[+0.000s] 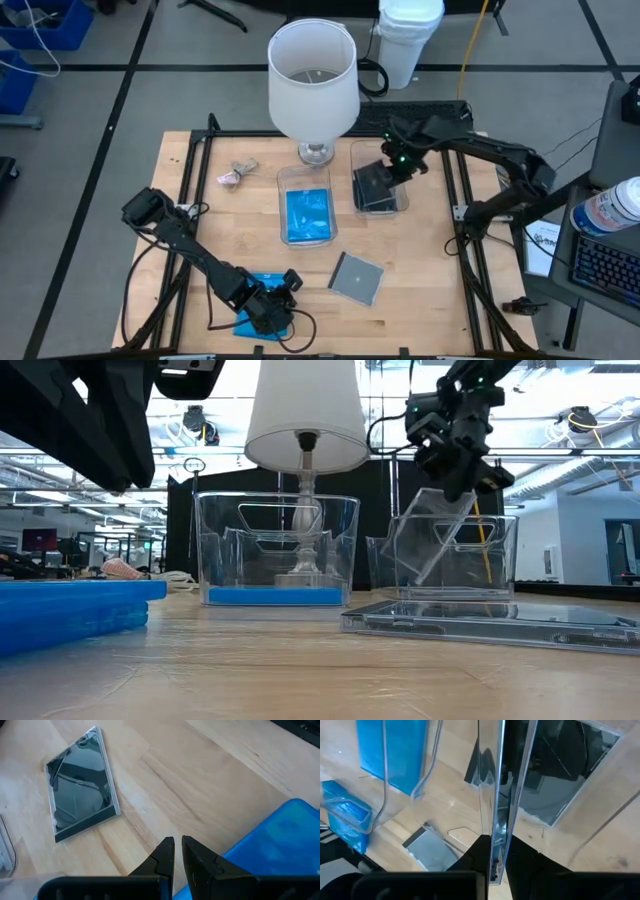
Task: Pick & place jewel cases by type
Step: Put the black cd case into the right transparent bin
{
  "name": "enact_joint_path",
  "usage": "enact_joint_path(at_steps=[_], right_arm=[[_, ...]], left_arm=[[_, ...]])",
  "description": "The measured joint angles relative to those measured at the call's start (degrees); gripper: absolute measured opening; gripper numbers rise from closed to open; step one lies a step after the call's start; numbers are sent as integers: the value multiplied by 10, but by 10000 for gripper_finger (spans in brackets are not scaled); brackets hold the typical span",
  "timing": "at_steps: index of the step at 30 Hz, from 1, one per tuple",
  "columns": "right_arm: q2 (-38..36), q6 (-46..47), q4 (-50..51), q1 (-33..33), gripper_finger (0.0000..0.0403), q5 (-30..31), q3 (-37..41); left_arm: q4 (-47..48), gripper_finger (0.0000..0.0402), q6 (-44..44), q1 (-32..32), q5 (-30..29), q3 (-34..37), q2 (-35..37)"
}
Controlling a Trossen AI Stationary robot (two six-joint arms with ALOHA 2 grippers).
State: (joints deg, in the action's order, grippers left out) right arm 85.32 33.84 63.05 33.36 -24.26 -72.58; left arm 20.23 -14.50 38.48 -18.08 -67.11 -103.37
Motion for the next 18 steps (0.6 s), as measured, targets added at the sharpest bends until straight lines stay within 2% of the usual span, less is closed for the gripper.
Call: enact_joint_path(at_steps=[8, 12, 18], right_arm=[[25, -6, 9, 0, 31, -12, 0], [24, -32, 13, 0, 37, 22, 0], [25, -47, 29, -5, 77, 73, 0]], left_arm=[[-8, 44, 13, 0, 0, 0, 0], [-8, 44, 17, 0, 0, 0, 0], [-8, 44, 22, 0, 0, 0, 0]])
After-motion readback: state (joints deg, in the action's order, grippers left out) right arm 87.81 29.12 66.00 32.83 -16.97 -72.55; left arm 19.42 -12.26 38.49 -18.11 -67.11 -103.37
